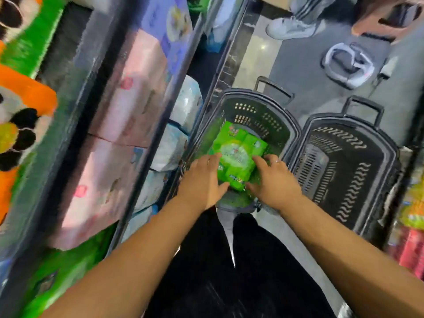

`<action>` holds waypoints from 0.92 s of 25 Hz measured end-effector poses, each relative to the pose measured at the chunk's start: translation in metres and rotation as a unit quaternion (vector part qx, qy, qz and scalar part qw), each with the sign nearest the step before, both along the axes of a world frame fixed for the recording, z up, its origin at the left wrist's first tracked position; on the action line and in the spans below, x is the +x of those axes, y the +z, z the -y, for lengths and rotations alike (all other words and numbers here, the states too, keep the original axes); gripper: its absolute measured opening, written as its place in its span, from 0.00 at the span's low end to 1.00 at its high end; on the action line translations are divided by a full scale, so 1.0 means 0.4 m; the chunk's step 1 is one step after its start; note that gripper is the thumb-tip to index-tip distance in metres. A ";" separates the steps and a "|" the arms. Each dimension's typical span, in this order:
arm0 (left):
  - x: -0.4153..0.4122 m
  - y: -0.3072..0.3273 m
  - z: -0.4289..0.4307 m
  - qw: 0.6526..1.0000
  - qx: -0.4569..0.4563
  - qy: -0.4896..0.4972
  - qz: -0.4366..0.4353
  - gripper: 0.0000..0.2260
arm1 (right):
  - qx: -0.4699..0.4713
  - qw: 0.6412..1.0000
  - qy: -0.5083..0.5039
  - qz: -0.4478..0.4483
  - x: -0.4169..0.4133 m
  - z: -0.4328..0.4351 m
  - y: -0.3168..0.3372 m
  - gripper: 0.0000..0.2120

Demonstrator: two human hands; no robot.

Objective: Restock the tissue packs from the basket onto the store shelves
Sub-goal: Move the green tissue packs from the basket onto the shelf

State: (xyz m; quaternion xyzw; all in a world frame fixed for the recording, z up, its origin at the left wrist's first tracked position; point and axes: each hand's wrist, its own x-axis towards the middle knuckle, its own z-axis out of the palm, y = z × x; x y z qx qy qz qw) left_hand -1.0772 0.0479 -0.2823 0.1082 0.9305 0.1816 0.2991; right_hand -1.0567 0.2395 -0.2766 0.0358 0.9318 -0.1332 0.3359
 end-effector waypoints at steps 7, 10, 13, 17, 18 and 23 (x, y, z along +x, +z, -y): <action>-0.154 -0.445 -0.035 0.997 0.000 0.043 0.069 0.36 | 0.006 0.995 -0.095 0.021 -0.153 -0.023 -0.424 0.39; -0.153 -0.653 -0.043 0.993 -0.013 0.071 0.093 0.35 | 0.013 0.996 -0.081 0.039 -0.205 -0.028 -0.650 0.39; -0.123 -0.844 -0.053 0.986 -0.020 0.116 0.116 0.36 | 0.021 0.997 -0.057 0.054 -0.252 -0.041 -0.857 0.40; -0.049 -1.049 -0.090 0.934 -0.007 0.297 0.197 0.41 | 0.047 0.995 -0.057 0.073 -0.312 -0.081 -1.082 0.47; -0.034 -1.091 -0.102 0.919 -0.017 0.331 0.215 0.42 | 0.049 0.995 -0.059 0.068 -0.324 -0.088 -1.127 0.49; 0.004 -1.243 -0.122 0.793 -0.047 0.552 0.253 0.50 | 0.063 0.995 -0.055 0.055 -0.387 -0.078 -1.273 0.59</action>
